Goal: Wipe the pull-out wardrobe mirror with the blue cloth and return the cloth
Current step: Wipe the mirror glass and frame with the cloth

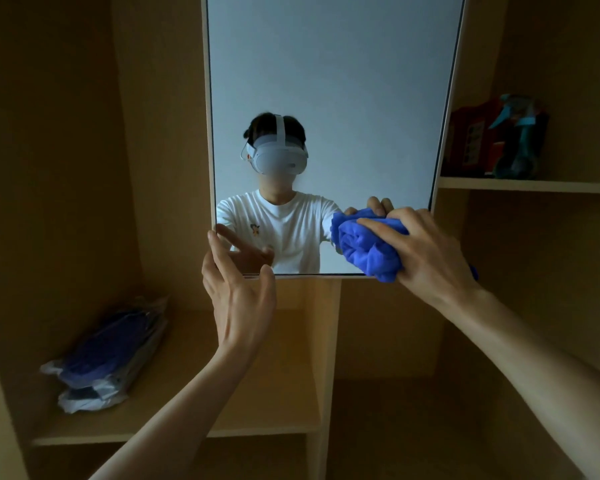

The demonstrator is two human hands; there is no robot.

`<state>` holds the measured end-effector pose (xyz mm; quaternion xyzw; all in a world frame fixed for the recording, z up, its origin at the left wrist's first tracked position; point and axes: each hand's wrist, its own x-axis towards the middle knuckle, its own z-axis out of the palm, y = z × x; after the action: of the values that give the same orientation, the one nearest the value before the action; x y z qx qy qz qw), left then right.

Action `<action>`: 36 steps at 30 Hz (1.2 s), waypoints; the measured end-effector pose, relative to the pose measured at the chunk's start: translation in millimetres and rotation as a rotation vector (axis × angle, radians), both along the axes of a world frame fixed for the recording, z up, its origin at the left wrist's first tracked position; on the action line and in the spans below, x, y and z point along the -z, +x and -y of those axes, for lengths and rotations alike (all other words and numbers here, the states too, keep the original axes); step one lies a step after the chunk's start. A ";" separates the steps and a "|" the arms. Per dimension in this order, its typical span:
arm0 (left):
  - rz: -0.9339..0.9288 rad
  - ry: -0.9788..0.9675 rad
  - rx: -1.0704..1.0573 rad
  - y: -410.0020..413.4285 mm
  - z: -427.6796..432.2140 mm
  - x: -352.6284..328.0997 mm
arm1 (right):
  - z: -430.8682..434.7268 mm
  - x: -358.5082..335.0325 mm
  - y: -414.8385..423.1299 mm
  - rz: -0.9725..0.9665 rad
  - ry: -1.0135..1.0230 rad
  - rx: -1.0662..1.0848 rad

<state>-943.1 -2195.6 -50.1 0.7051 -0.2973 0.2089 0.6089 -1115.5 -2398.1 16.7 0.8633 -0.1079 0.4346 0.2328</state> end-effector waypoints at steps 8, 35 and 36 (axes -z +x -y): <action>0.010 -0.008 -0.007 6.8 -0.9 4.5 | 8.6 20.5 -2.1 0.064 0.026 0.084; -0.143 -0.050 0.148 41.3 -26.0 -3.3 | -53.2 59.6 59.7 0.161 0.196 0.008; -0.150 -0.056 0.162 41.5 -27.4 -4.2 | -64.6 58.6 70.3 0.161 0.196 -0.001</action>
<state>-901.7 -2168.2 -45.9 0.6750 -0.3010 0.1141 0.6639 -1045.2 -2333.5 -41.9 0.8442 -0.1676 0.4902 0.1377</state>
